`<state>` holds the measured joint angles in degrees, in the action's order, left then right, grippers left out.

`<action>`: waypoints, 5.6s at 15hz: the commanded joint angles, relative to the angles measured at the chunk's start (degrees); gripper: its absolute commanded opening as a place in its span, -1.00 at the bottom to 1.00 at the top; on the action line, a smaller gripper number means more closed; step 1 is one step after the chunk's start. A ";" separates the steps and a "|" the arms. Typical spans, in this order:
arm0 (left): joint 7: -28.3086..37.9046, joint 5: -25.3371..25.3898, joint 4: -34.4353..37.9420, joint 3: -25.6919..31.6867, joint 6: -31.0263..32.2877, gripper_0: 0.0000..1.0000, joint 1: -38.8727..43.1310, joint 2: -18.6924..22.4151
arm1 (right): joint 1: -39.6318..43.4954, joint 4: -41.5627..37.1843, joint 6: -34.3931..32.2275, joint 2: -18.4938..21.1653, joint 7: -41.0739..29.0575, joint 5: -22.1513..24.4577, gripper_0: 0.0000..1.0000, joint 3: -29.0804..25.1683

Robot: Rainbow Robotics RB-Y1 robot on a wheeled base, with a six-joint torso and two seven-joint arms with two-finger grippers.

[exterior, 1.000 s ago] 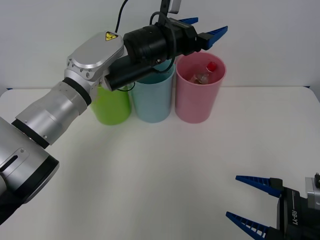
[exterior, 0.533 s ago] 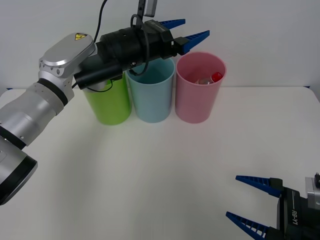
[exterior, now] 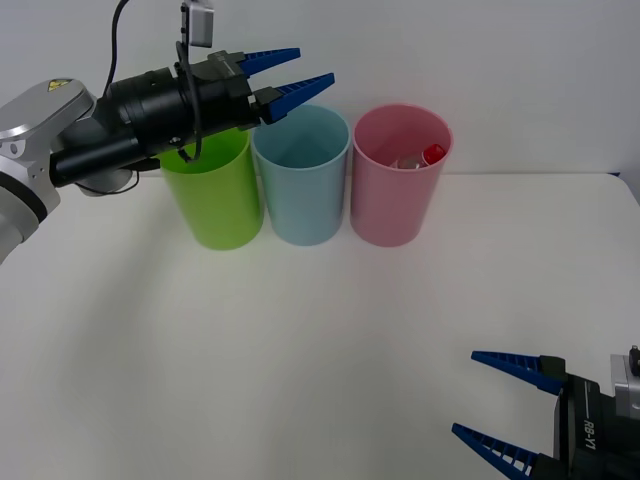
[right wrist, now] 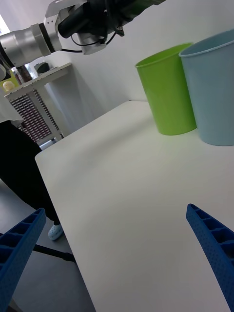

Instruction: Put cans in the blue bin and PET bottles in the pink bin and trash in the green bin.

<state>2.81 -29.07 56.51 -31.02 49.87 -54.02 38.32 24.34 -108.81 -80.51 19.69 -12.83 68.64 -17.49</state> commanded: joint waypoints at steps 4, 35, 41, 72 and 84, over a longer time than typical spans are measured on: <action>-5.71 5.96 0.27 0.00 5.50 1.00 5.06 7.47 | 0.00 0.00 0.00 0.00 0.00 0.00 1.00 0.00; -21.35 4.02 1.85 12.22 20.00 1.00 33.27 11.25 | 0.00 0.00 0.00 0.00 0.00 0.00 1.00 0.00; -19.24 -4.06 1.85 24.78 27.21 1.00 40.48 10.45 | 0.00 0.00 0.00 0.00 0.00 0.00 1.00 0.00; -14.32 -24.45 19.25 51.68 34.94 1.00 57.97 -4.40 | 0.00 0.00 0.00 0.00 0.00 0.00 1.00 0.00; -14.32 -24.45 19.25 51.68 34.94 1.00 57.97 -4.40 | 0.00 0.00 0.00 0.00 0.00 0.00 1.00 0.00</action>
